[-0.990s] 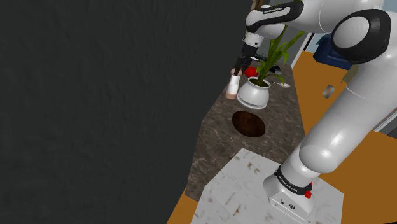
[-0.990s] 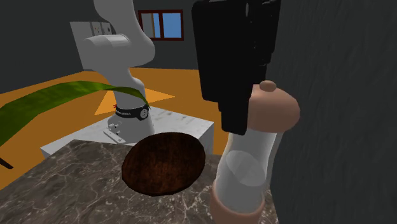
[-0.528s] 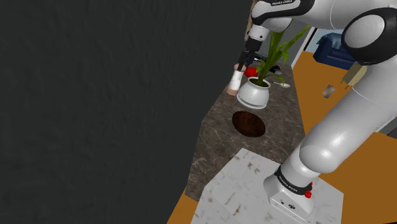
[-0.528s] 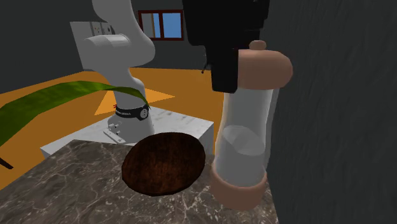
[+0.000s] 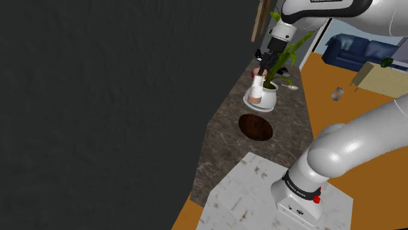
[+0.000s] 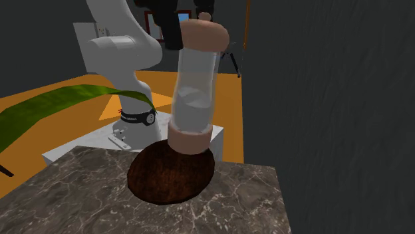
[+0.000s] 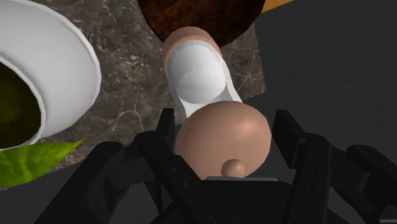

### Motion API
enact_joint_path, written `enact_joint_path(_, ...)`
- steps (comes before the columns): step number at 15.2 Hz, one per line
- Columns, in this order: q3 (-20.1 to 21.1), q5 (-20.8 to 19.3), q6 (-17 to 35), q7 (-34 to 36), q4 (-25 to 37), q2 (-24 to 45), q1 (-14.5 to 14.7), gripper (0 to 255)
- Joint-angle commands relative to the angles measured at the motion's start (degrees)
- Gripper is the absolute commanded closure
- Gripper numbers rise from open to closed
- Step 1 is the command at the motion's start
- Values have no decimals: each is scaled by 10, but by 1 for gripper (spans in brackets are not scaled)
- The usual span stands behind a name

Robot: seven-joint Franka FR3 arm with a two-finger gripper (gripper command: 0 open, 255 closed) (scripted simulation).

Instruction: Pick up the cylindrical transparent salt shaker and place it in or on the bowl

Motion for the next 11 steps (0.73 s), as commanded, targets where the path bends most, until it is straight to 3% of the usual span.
enact_joint_path(1, 7, -14, -20, 8, -24, -46, -9, 255)
enact_joint_path(8, 39, -41, -98, 32, -90, -193, -40, 255)
enact_joint_path(11, 36, -44, -77, 30, -116, -198, -42, 255)
